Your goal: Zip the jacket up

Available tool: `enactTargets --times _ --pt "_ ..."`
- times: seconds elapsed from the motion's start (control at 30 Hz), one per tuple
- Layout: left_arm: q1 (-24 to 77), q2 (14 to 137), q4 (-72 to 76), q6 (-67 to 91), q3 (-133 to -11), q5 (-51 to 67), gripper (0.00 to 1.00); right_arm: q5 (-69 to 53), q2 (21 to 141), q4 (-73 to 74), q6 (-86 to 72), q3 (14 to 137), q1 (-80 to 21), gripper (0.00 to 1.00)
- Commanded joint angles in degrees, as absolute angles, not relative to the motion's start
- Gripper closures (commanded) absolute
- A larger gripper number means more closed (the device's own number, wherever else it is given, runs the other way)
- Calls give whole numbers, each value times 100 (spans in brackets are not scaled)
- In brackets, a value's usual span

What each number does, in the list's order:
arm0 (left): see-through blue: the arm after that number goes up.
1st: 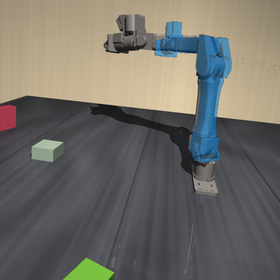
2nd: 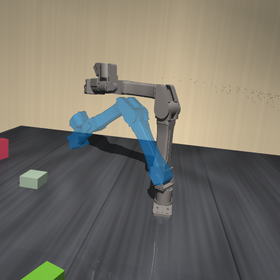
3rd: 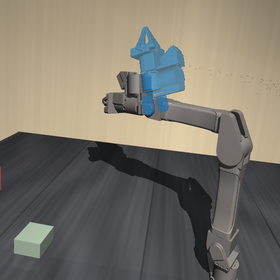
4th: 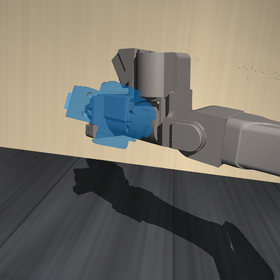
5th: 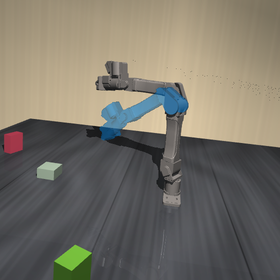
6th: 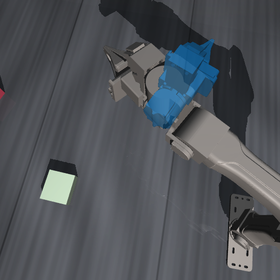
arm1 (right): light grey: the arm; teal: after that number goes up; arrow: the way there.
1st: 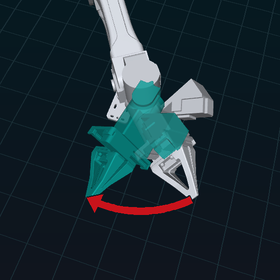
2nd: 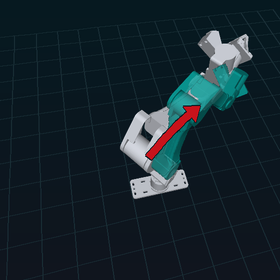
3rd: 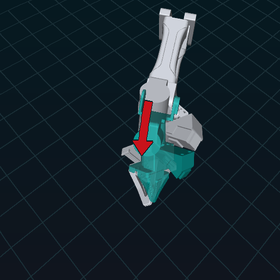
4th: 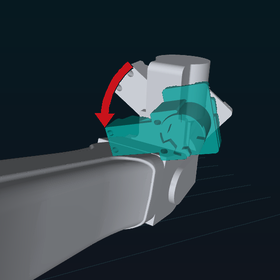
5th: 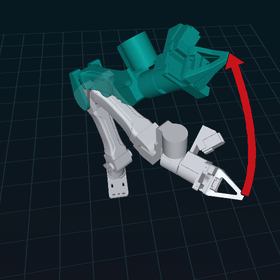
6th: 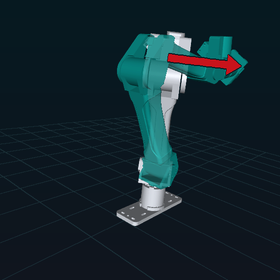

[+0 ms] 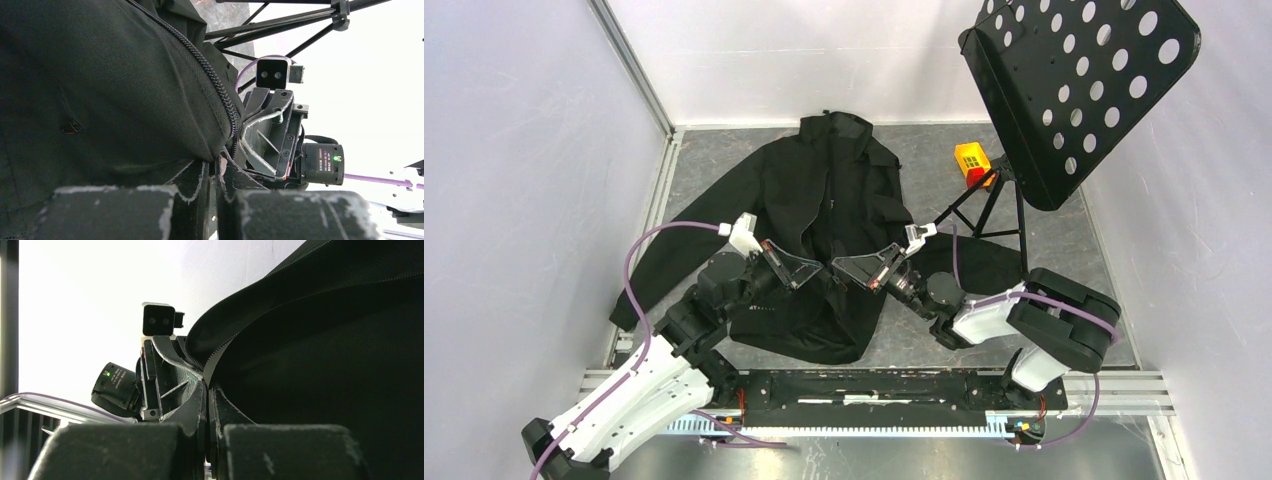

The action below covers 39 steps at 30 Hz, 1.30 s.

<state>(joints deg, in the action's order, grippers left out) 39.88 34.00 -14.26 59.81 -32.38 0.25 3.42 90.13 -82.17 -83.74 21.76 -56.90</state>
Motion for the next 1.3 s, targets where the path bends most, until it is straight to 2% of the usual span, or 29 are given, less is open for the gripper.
enactTargets --times 0.0,0.4,0.63,1.27 --pt "3999 3346 -1160 6052 -3328 -26 98 325 9074 -8488 -8367 2423 -5705 100" --pt "3999 3298 -1095 5937 -3291 316 98 354 9151 -8429 -8345 2481 -5700 100" --pt "3999 3060 -1322 5884 -3320 181 98 370 9096 -8552 -8349 2370 -5647 100" --pt "3999 3377 -1310 5974 -3419 142 98 274 9177 -8613 -8349 2496 -5651 100"
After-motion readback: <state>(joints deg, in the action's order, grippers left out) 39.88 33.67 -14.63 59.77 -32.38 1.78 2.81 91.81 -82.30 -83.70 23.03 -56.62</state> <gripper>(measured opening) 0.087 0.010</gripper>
